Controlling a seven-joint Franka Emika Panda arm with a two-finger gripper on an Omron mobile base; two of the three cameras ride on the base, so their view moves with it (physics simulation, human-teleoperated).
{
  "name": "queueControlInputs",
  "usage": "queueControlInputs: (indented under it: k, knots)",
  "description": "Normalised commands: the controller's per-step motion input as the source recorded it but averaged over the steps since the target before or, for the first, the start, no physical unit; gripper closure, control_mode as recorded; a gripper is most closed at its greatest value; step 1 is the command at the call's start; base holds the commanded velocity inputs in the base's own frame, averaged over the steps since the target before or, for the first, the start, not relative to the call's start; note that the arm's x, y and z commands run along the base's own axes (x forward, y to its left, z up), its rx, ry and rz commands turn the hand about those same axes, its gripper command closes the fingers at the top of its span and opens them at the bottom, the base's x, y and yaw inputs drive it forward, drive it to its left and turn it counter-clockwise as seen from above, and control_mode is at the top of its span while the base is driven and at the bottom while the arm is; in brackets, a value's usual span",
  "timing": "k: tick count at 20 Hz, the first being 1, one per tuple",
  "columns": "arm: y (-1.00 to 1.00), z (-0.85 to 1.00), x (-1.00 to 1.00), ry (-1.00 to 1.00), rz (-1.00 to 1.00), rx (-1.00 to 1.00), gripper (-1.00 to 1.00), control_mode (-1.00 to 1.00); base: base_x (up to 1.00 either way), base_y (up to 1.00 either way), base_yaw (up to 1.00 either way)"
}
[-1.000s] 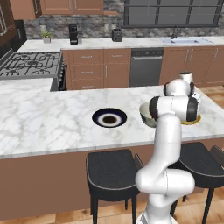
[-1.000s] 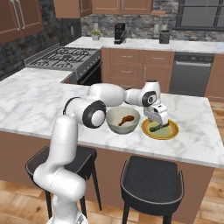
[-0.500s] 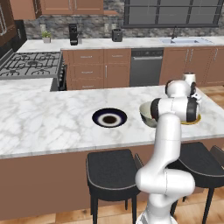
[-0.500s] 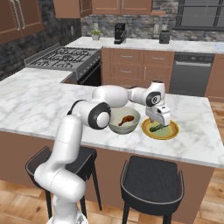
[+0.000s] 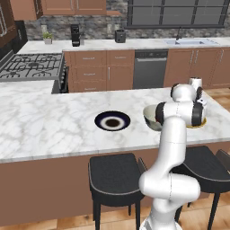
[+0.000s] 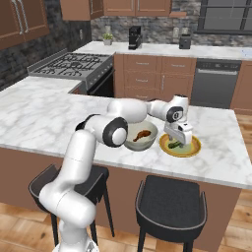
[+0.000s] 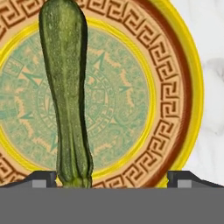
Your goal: Pick the chicken drumstick and squash from their plates and place them in the bowl. Then put the bowl in the fridge.
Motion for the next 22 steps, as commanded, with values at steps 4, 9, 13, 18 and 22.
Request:
queueControlInputs:
  k: [4,9,13,18,22]
  knots:
    - [0.09,-0.06,0.13,-0.01,0.0,0.0,-1.0,-1.0,0.0,0.0,0.0]
    - [0.09,-0.16,0.0,-0.01,0.0,0.01,-1.0,-1.0,0.0,0.0,0.0]
    - [0.07,-0.14,0.01,0.0,0.0,0.01,-1.0,-1.0,0.0,0.0,0.0]
    - [0.01,-0.12,0.05,0.0,0.0,0.0,-1.0,-1.0,0.0,0.0,0.0]
    - [0.02,-0.05,0.18,-0.01,0.0,0.0,-1.0,-1.0,0.0,0.0,0.0]
